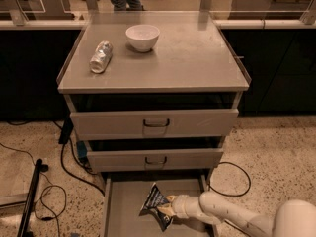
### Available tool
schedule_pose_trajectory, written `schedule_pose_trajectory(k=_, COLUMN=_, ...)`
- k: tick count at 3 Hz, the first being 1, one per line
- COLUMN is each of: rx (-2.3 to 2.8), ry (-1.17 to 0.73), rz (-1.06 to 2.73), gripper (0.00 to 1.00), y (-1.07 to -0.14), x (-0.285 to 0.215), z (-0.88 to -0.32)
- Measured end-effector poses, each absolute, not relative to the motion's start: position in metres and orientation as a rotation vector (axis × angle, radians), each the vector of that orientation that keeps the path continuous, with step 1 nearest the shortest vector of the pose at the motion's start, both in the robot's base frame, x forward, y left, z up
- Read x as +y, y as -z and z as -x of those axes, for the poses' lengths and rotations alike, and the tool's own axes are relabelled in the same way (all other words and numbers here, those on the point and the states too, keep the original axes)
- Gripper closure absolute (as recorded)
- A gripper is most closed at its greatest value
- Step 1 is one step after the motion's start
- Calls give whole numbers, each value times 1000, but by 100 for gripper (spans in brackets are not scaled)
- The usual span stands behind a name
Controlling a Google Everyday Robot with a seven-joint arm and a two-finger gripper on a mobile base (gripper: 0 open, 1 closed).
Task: Pick blue chip bag from bottom drawer and place on counter
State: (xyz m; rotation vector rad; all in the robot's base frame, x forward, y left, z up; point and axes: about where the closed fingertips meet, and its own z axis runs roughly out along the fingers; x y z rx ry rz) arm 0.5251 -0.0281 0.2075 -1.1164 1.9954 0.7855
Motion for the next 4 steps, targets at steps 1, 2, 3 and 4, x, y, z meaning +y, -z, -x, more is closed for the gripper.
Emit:
schedule_pose_trajectory(k=1, rx=1904, ry=-781, rz=1117, gripper=100, y=-254, x=-53, z=-516)
schedule_pose_trajectory(k=2, rx=1827, ry=-788, rz=1111, gripper=100, y=-295, x=-76, z=-510)
schedule_pose_trajectory(k=3, rx=1782, ry=-745, rz=1107, gripper=100, y=-344, x=-103, z=-514)
schedule_pose_trajectory(k=4, rx=1773, ry=-704, rz=1093, gripper=100, y=-399, x=-137, z=-530)
